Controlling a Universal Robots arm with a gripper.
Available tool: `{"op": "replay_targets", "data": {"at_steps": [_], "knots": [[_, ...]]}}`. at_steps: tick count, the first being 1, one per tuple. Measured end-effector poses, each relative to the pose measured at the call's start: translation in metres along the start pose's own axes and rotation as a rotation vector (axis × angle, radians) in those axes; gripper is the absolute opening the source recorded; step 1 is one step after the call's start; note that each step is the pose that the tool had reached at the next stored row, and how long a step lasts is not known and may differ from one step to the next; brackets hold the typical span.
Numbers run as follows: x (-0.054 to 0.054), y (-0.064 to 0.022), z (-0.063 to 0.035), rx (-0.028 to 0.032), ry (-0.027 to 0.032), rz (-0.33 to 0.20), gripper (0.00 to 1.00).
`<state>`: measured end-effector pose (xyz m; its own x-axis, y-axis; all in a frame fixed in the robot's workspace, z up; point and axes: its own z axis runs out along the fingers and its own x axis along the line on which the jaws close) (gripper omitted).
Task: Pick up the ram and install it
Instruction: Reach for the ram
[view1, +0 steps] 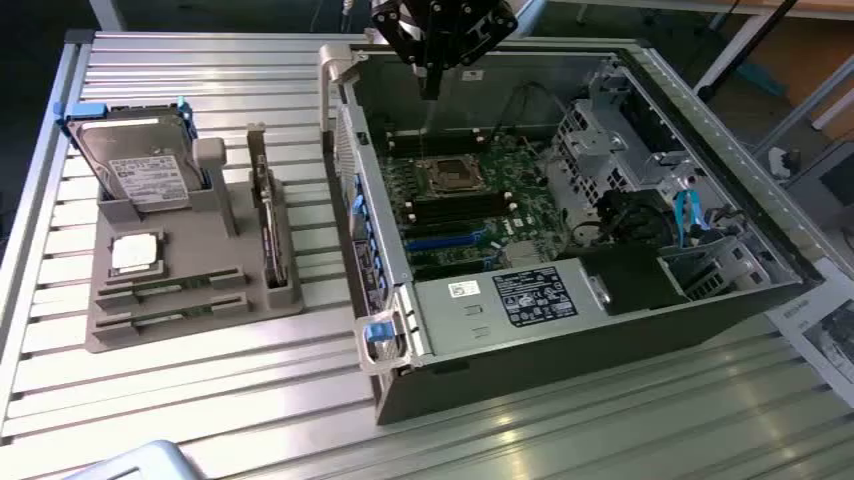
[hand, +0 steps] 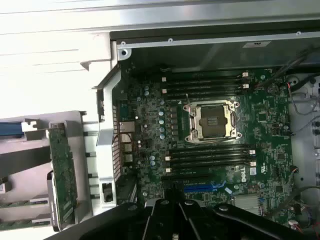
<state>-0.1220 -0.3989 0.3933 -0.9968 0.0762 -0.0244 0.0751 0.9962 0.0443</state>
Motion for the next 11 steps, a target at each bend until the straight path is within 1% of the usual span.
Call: {"op": "replay_targets", "data": {"at_steps": [11], "knots": [[0.0003,0.0000,0.0000,0.0000,-0.0001,0.000,0.10]]}}
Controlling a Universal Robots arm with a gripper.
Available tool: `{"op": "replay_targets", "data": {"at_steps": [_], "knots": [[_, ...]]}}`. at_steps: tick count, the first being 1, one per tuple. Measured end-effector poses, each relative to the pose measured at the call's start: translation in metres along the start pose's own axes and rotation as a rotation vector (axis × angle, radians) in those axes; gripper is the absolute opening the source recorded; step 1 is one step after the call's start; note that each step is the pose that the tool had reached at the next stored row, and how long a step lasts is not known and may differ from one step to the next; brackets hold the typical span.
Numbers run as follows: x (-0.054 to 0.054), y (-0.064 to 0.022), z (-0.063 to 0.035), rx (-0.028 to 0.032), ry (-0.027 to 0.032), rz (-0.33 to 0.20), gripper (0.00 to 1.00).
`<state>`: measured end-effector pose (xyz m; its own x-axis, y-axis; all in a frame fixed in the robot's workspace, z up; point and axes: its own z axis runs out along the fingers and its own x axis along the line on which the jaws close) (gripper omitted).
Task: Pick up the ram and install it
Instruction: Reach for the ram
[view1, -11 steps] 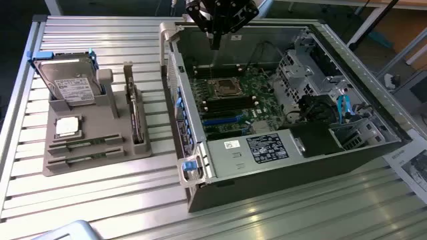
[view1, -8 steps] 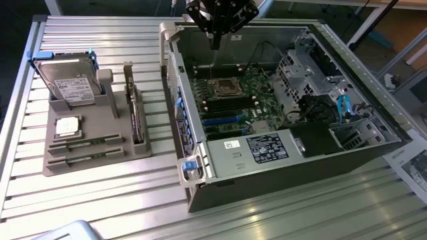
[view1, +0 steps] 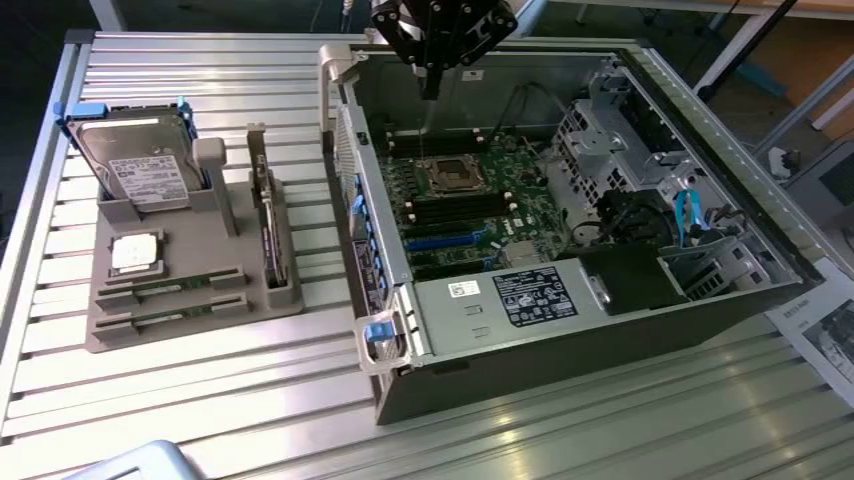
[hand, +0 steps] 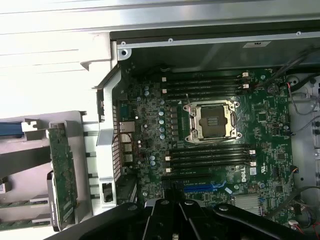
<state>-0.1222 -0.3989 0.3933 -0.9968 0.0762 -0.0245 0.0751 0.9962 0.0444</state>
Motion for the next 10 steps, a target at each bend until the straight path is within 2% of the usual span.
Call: {"op": "replay_targets", "data": {"at_steps": [10], "knots": [[0.012,-0.0009,-0.0003,0.0000,0.0000,0.000,0.10]]}}
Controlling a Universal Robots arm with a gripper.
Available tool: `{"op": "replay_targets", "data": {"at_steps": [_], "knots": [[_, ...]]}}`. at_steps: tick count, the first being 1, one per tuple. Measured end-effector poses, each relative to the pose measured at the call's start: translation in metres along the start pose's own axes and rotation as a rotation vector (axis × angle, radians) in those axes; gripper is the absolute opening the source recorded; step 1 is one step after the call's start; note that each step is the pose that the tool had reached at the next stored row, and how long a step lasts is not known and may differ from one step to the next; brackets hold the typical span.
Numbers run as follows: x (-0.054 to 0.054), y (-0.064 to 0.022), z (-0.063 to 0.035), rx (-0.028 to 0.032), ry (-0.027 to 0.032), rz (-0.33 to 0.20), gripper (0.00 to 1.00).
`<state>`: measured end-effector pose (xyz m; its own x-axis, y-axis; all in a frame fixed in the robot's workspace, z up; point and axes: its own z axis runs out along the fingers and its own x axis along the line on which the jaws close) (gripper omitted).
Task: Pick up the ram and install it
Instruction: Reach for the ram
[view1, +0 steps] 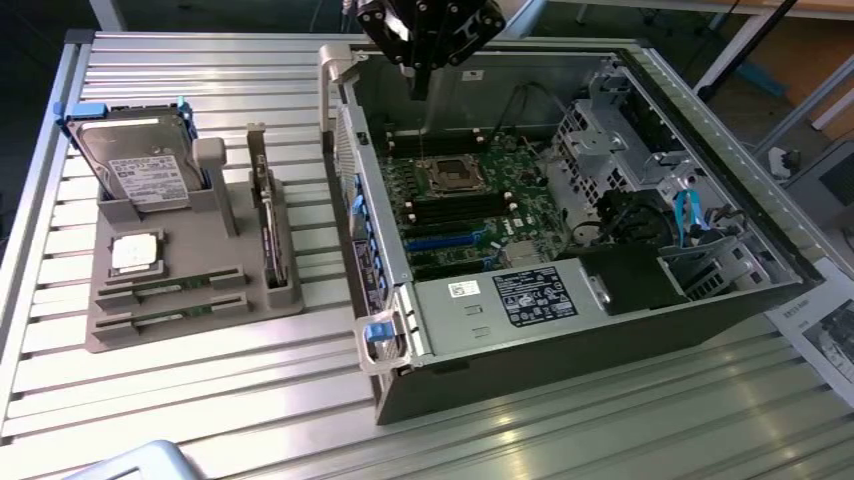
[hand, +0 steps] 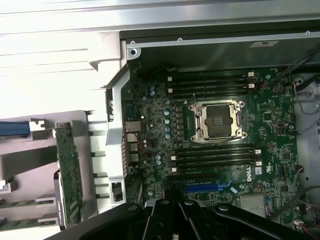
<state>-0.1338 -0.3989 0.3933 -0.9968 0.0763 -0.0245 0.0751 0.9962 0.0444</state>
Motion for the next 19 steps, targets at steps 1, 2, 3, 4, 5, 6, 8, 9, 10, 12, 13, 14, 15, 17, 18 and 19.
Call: {"op": "replay_targets", "data": {"at_steps": [1,2,3,4,5,6,8,9,10,12,13,14,15,17,18,19], "knots": [[0.002,-0.0001,-0.0001,0.0000,0.0000,0.000,0.10],[0.005,-0.0004,-0.0001,-0.0001,-0.0001,0.000,0.10],[0.008,-0.0006,-0.0002,0.0000,0.0000,0.000,0.10],[0.010,-0.0008,-0.0003,0.0001,0.0000,0.000,0.10],[0.012,-0.0009,-0.0004,0.0000,0.0000,0.000,0.10],[0.014,-0.0011,-0.0004,0.0000,0.0000,0.000,0.10],[0.020,-0.0015,-0.0005,0.0000,0.0000,0.000,0.10],[0.024,-0.0018,-0.0006,0.0000,0.0000,0.000,0.10],[0.028,-0.0021,-0.0008,-0.0001,-0.0001,0.000,0.10],[0.033,-0.0025,-0.0009,0.0000,0.0000,0.000,0.10],[0.037,-0.0028,-0.0010,0.0000,0.0000,0.000,0.10],[0.043,-0.0032,-0.0012,0.0001,0.0000,0.000,0.10],[0.045,-0.0034,-0.0013,0.0001,0.0000,0.000,0.10],[0.049,-0.0037,-0.0014,0.0000,-0.0001,0.000,0.10],[0.051,-0.0038,-0.0014,0.0000,-0.0002,0.000,0.10],[0.053,-0.0040,-0.0015,0.0000,-0.0002,0.000,0.10]]}}
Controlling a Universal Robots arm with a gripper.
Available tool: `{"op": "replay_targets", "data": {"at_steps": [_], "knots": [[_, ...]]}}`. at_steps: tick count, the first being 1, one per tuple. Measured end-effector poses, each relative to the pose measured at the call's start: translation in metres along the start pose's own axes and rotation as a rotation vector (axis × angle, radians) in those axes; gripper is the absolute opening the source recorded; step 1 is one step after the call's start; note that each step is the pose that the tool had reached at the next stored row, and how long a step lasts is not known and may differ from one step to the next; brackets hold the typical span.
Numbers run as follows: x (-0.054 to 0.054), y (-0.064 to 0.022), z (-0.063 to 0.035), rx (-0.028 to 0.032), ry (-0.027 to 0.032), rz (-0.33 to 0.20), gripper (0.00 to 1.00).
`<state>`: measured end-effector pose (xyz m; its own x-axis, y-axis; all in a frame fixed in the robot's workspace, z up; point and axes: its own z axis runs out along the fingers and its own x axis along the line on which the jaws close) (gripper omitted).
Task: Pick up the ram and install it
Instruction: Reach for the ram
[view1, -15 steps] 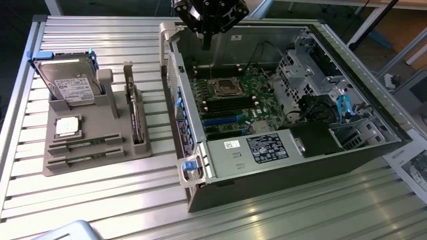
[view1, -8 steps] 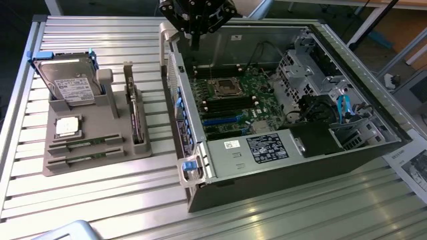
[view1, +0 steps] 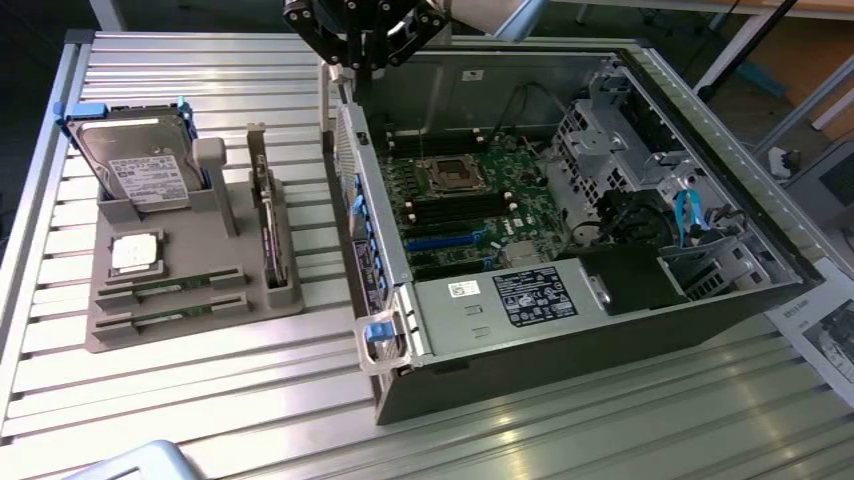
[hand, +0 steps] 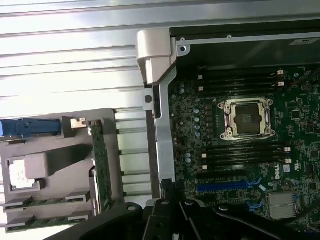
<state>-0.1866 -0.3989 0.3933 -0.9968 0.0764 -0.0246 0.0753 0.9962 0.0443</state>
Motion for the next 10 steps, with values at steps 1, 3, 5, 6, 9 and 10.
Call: {"op": "replay_targets", "data": {"at_steps": [1,3,5,6,9,10], "knots": [[0.002,-0.0002,0.0000,-0.0001,-0.0001,0.000,0.10],[0.007,-0.0005,-0.0002,0.0000,-0.0002,0.000,0.10],[0.011,-0.0009,-0.0003,-0.0001,-0.0004,0.000,0.10],[0.014,-0.0011,-0.0004,-0.0001,-0.0005,0.000,0.10],[0.023,-0.0017,-0.0006,0.0000,-0.0005,0.000,0.10],[0.025,-0.0019,-0.0007,0.0000,-0.0005,0.000,0.10]]}}
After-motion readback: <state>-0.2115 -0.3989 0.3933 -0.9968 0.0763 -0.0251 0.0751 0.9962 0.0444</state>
